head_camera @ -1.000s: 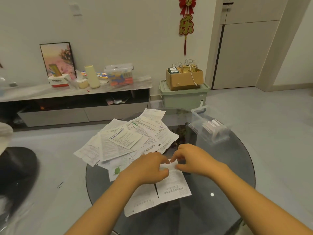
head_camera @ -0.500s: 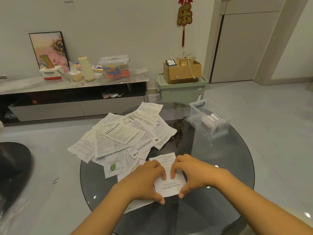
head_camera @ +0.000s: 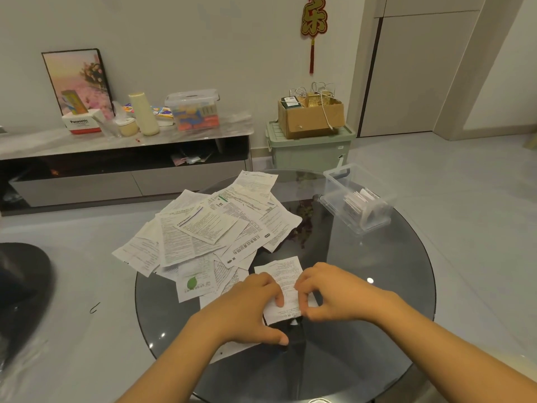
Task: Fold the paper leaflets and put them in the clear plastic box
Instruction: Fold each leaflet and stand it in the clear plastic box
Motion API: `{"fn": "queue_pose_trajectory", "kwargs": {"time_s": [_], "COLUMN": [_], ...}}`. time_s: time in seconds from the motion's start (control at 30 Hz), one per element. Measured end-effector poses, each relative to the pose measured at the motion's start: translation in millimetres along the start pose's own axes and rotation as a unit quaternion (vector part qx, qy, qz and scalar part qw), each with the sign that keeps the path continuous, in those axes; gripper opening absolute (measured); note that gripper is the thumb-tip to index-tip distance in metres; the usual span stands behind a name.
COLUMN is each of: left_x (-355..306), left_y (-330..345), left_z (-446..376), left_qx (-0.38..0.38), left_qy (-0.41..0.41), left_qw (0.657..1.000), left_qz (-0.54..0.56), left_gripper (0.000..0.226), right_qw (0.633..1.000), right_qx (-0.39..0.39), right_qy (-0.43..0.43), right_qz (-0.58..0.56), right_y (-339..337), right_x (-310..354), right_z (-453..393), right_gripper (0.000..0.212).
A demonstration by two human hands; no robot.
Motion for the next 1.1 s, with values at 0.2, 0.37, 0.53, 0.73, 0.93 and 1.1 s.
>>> {"fn": "queue_pose_trajectory", "kwargs": {"time_s": [0.2,0.37,0.53,0.73,0.93,1.1], "left_x": [0,17,21,14,7,1], "left_y": [-18,-22,-15,-18,-9,-10], "left_z": [-8,-20,-25,-26,-25,-27], "left_qx": [-0.086,-0.168,-0.176,-0.144,-0.121,-0.141], "left_qy": [-0.016,-0.053,-0.054,0.041,0.088,0.101], "left_qw": [0.991,0.974,0.973,0.989,0.985,0.976], "left_qz": [0.097,0.142,0.139,-0.016,-0.081,-0.128], "left_gripper": [0.028,0.040,0.072,0.038,0.038,0.033], "right_qw": [0.987,0.982,0.987,0.997,0.990,0.988], "right_qx": [-0.061,-0.096,-0.099,-0.048,-0.052,-0.070], "right_qy": [0.079,0.121,0.118,0.025,0.005,0.006], "right_qz": [-0.123,-0.110,-0.051,0.056,0.133,0.140], "right_y": [-4,2,9,5,2,2], "right_x": [-9,-17,-23,-6,0,1], "right_z": [-4,-22,-29,-26,-26,-25], "right_gripper": [0.007,0.033,0.064,0.036,0.034,0.033]}}
Point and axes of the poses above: each hand's wrist, its own z-axis away from the middle knuckle, its own y-axis out of the palm, x = y × z, the point moved 5 cm from there along -z, towards the middle knuckle, and after that the axes turned 10 degrees about z, right-handed, at the moved point
